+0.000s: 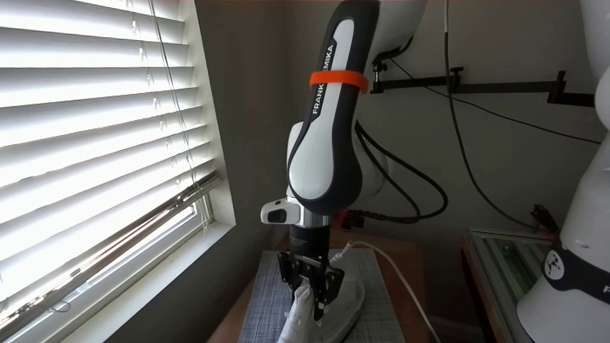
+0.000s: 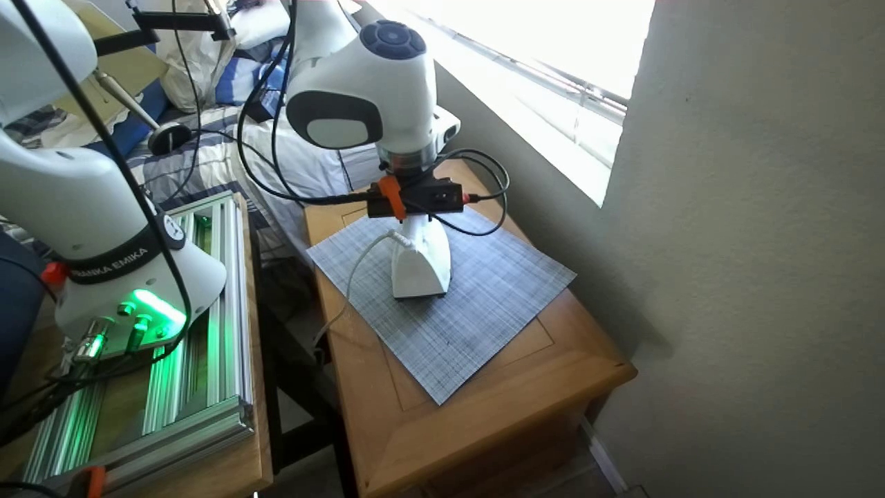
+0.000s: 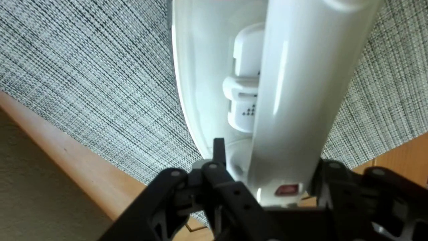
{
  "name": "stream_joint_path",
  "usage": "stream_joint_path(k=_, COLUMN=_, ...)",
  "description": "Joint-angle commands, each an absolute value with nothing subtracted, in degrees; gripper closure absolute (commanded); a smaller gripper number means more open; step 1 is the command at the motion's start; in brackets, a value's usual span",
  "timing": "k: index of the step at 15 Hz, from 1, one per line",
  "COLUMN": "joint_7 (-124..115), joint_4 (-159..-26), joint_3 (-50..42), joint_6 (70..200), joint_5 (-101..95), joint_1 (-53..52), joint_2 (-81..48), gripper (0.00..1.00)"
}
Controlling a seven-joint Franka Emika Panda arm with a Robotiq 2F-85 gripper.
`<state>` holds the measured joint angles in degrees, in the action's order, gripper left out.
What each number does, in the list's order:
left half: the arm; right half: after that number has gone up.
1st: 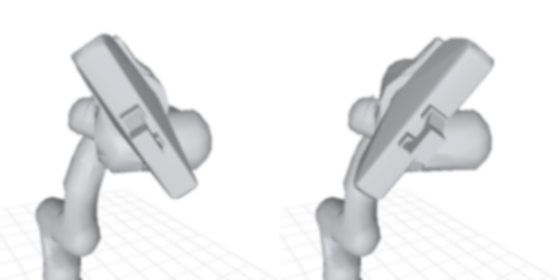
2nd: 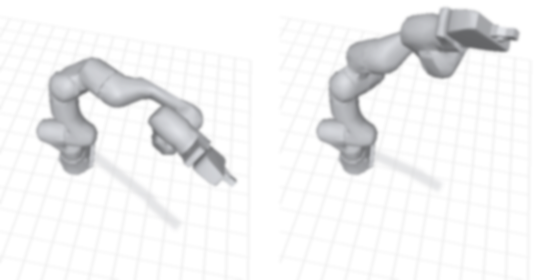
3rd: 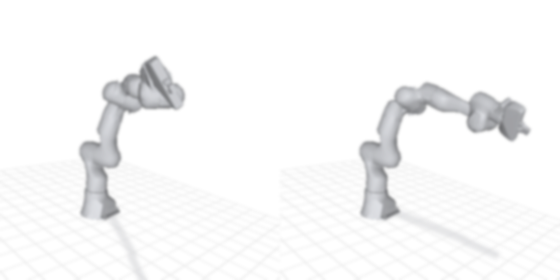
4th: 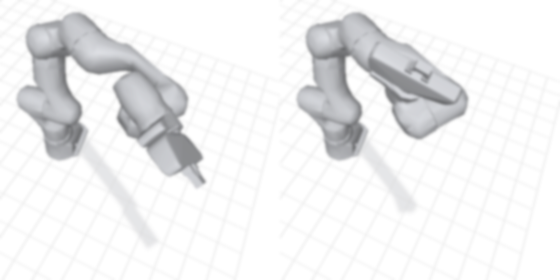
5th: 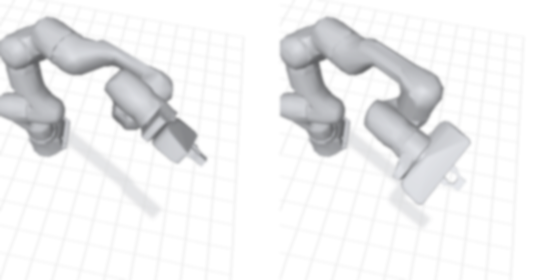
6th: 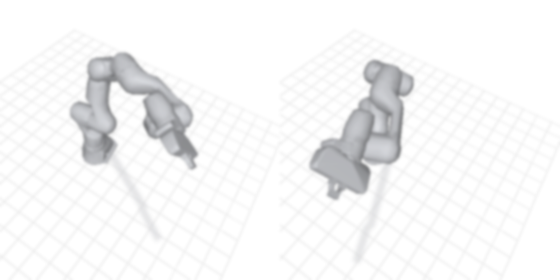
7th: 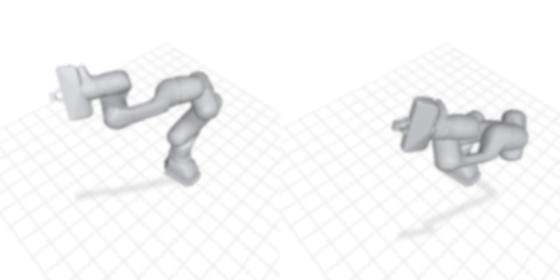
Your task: Put the pressing iron upright
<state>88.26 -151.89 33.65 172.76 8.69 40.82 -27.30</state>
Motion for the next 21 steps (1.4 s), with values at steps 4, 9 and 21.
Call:
stream_joint_path(k=4, joint_7=88.49, joint_4=-150.71, joint_3=38.43, joint_6=171.62, joint_5=5.38, joint_1=48.42, joint_2=-30.37, gripper=0.83)
stream_joint_path(k=9, joint_7=88.48, joint_4=-150.78, joint_3=40.58, joint_6=171.23, joint_5=3.71, joint_1=52.04, joint_2=-31.65, gripper=0.83)
stream_joint_path(k=21, joint_7=86.09, joint_4=-151.72, joint_3=37.67, joint_6=170.42, joint_5=0.21, joint_1=49.15, joint_2=-28.33, gripper=0.58)
